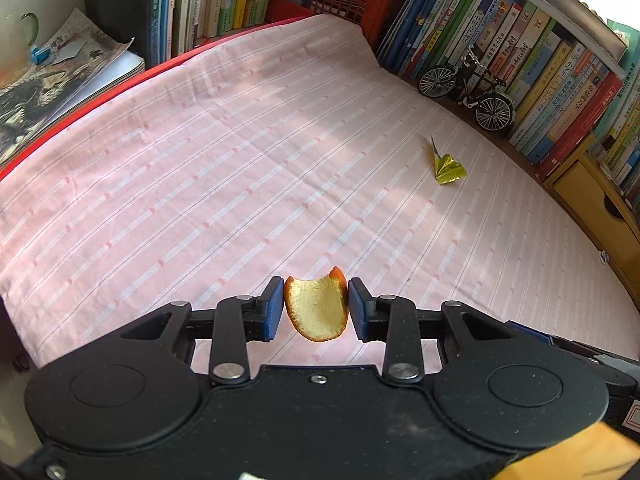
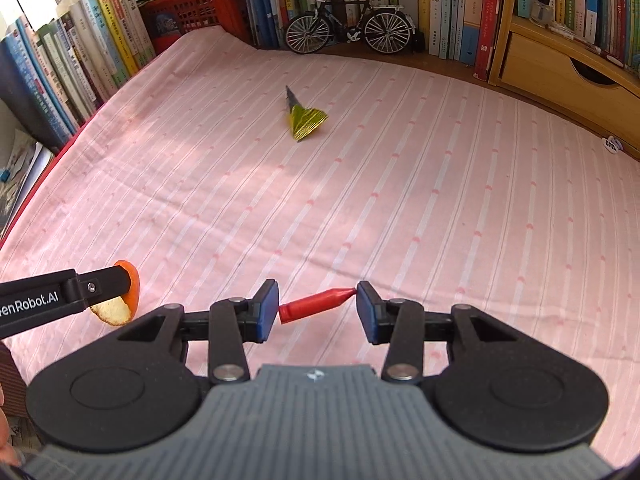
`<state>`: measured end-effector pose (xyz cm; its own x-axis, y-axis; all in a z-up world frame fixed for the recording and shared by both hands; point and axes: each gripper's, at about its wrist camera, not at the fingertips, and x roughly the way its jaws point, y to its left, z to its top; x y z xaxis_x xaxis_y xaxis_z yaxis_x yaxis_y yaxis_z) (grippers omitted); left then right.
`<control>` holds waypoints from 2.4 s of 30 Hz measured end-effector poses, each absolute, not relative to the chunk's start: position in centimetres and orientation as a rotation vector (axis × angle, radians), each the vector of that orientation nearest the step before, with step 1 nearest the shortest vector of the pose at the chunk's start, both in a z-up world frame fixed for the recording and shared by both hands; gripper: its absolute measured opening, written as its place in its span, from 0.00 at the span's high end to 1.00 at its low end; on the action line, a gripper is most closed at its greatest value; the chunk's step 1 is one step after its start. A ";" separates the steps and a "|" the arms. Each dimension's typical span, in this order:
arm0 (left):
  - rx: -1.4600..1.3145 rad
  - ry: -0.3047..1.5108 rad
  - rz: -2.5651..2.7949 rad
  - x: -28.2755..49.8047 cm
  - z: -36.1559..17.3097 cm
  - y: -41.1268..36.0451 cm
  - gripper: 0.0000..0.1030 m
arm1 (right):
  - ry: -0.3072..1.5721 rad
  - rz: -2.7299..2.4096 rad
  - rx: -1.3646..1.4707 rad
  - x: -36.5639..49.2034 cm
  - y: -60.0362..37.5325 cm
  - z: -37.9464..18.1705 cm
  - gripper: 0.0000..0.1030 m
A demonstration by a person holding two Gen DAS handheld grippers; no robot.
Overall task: Collect trash
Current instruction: 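Carry the orange peel and red crayon off the bed down to the bin, then open the left tool over the bin while the right tool releases the crayon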
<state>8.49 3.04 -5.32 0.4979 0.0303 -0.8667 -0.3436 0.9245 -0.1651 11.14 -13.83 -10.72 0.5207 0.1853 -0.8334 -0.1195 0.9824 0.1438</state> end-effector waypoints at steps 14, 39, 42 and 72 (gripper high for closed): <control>-0.387 1.071 0.334 -11.2 -3.4 9.2 0.69 | 1.017 0.291 -0.030 -2.9 -5.8 -9.1 0.54; -0.477 1.287 0.388 -28.5 -9.1 13.7 0.68 | 1.143 0.490 -0.131 -18.3 2.4 -13.4 0.53; -0.463 1.295 0.372 -28.4 -9.2 13.3 0.67 | 1.152 0.491 -0.134 -18.5 2.3 -13.6 0.53; -0.424 1.334 0.334 -25.5 -11.3 11.7 0.38 | 1.169 0.467 -0.179 -17.9 2.0 -14.8 0.40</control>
<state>-25.50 11.74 -11.35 0.2068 -0.0072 -0.9783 -0.4674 0.8777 -0.1053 -17.94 1.96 -14.76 0.3090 0.2594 -0.9150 -0.4424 0.8909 0.1031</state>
